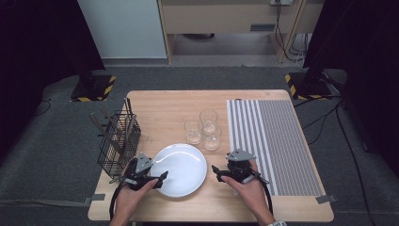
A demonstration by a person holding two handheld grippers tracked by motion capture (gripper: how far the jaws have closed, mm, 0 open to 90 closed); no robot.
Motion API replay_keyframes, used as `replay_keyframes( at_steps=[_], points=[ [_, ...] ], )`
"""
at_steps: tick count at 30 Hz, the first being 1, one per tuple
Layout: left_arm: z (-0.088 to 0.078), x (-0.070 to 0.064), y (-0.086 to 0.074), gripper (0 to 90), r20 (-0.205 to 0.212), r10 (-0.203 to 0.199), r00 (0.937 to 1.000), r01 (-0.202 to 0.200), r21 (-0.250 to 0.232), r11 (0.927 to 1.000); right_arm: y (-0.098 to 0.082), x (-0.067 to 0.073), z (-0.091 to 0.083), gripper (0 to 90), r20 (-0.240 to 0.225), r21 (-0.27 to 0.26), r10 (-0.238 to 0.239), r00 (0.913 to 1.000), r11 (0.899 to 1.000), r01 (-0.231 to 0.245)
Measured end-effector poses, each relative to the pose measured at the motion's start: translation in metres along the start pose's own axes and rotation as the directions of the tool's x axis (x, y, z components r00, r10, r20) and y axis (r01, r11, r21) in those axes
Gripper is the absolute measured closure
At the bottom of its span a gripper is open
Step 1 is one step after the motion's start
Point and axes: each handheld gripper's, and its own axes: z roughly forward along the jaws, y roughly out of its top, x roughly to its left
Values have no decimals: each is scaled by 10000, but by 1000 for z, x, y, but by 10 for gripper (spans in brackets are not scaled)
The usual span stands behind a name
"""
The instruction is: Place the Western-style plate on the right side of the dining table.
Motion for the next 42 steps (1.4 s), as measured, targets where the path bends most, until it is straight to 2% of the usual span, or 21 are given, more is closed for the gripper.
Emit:
replay_keyframes(
  at_steps=[5,14,20,28,42],
  points=[
    [0,0,-1,181,-134,-59,9999,61,183,9998,-2,0,0,299,-174,252,31,9998,9997,-27],
    [-2,0,-1,326,-317,-141,9994,148,232,9996,-4,1,-1,381,-349,219,69,9994,9997,-61],
    [-1,4,-4,400,-465,-331,9984,353,468,9983,-6,0,1,389,-389,405,79,9992,9992,-64],
    [0,7,-6,470,-300,-546,9981,562,559,9969,-6,1,1,394,-497,457,95,9987,9989,-72],
    [-1,8,-6,508,-329,-530,9981,547,531,9971,-6,2,1,397,-664,574,51,9978,9983,-13]
  ],
)
